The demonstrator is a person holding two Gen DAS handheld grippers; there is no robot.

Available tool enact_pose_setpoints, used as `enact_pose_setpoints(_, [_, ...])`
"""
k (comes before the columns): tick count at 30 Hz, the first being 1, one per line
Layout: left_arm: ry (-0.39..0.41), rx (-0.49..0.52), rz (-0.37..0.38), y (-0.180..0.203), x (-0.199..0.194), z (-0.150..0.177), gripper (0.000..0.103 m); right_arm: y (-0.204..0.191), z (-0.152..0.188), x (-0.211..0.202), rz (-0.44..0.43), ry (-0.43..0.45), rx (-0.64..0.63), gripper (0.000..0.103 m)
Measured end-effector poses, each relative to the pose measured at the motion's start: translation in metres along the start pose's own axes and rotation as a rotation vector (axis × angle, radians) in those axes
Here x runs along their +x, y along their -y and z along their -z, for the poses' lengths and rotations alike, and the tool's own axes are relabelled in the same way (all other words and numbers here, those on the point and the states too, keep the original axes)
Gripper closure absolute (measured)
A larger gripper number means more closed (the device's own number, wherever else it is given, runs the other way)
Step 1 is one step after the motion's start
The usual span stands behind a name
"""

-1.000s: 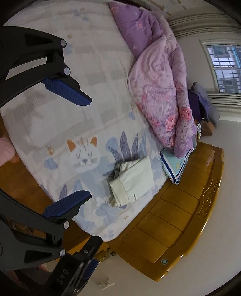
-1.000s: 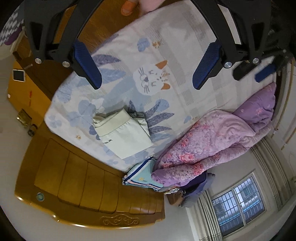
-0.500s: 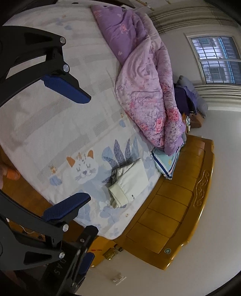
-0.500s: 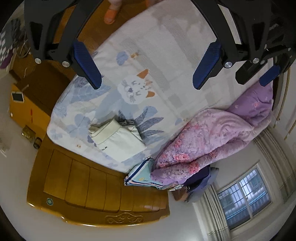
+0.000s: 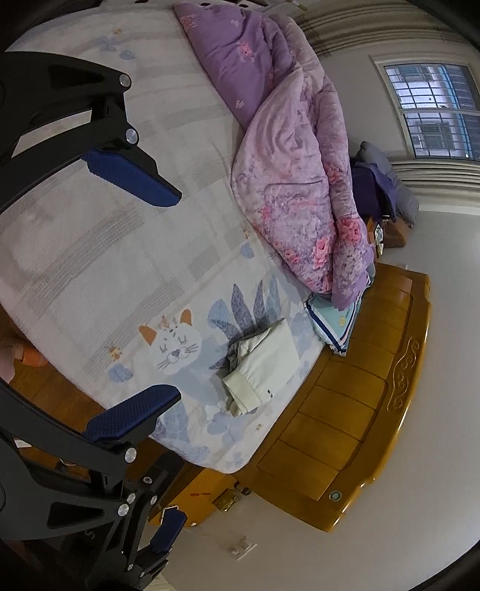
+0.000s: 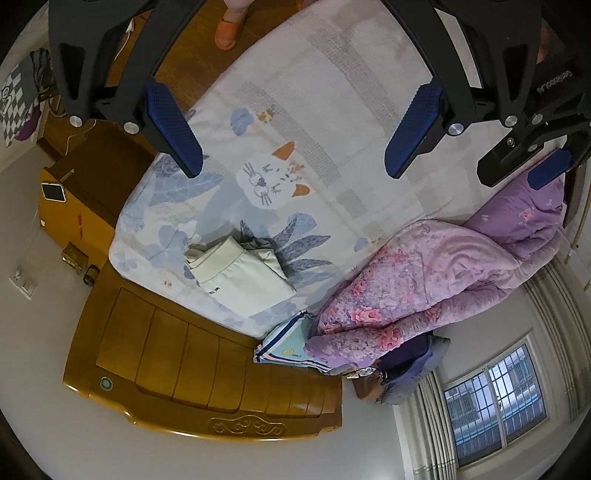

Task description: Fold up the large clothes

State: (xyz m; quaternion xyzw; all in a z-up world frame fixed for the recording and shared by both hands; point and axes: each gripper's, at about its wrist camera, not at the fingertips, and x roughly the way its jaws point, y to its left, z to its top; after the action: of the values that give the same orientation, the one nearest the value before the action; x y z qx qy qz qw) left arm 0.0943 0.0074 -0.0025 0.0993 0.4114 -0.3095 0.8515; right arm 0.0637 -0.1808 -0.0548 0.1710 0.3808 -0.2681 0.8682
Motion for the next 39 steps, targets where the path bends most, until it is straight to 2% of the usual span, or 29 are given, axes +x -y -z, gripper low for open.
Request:
enact_pose_setpoints(22, [0.004,-0.012,-0.036,-0.002,0.003,-0.001,0.006,-0.011,-0.001,0.001,-0.015,0.009,-0.021,0.008])
enact_pose_setpoints(39, [0.008,-0.022,-0.036,-0.002,0.004,0.0,0.006,-0.012,-0.001,0.001,-0.022,0.009,-0.02,0.008])
